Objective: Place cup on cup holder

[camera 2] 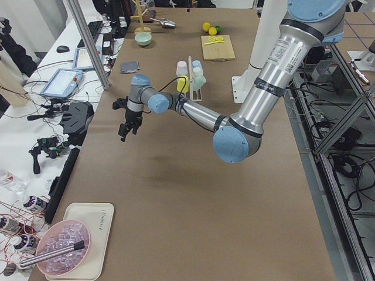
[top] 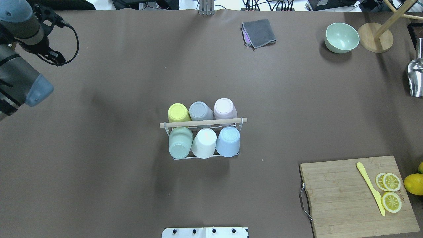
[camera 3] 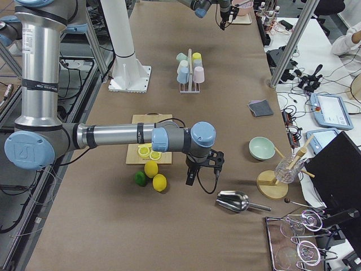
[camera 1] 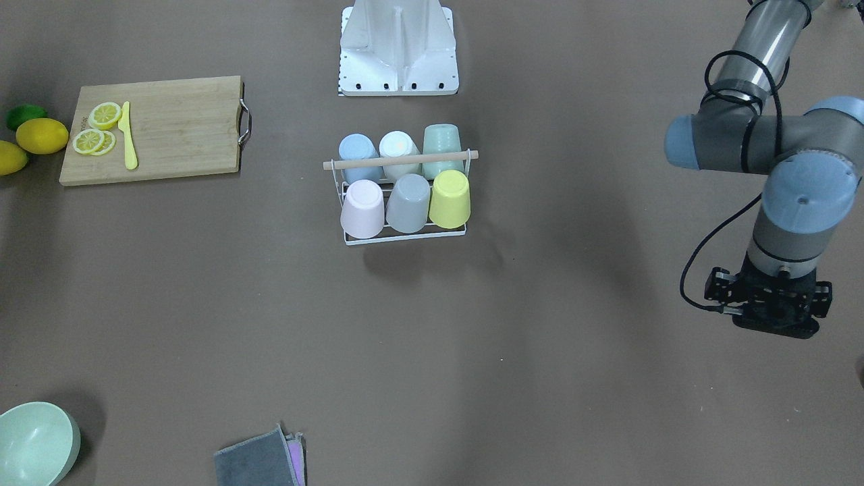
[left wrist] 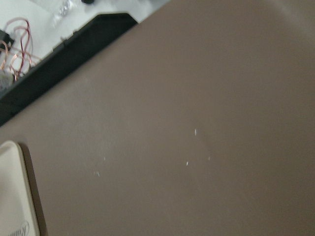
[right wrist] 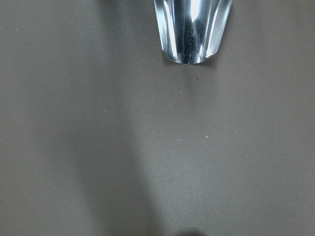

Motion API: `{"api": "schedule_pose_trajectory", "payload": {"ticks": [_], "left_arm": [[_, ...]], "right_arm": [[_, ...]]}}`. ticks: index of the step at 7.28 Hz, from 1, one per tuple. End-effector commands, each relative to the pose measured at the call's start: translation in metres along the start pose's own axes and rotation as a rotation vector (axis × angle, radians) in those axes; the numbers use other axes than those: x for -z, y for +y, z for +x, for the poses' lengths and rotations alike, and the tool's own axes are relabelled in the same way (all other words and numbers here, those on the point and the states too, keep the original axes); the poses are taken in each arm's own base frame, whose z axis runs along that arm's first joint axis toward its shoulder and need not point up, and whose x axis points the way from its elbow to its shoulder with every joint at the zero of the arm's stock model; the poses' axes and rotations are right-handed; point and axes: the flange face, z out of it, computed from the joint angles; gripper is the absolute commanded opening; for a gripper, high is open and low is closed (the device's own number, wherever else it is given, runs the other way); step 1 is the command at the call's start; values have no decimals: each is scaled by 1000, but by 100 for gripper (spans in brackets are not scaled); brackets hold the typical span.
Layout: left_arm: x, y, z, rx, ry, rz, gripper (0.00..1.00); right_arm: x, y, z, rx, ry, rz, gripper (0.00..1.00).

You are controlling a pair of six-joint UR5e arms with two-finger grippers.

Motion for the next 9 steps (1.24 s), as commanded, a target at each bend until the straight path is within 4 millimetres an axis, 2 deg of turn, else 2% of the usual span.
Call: {"api": "schedule_pose_trajectory", "payload": {"ticks": [1,2,3,5,6,7,8,9], "left_arm": [[-20,43,-50,88,134,-113,98],[-24,72,-85,163,203,-147,98],[-37,112,-107,219,282,-189,98],[-52,175,-157,365,419,-239,98],[-63,221,-189,442,430,-254,98],[-66,242,-200,486,468,-263,98],[-55,258,-232,555,468,-232,98],[-40,259,-244,601,485,-229,98]], "right_arm": [[1,0,-1,3,0,2,99],[1,0,-1,3,0,2,99],[1,0,-1,1,-2,1,99],[1,0,-1,1,-2,1,99],[1,0,-1,1,-2,1,99],[1,0,-1,1,-2,1,99],[1,0,-1,1,-2,1,99],[0,0,0,0,-2,0,99]]}}
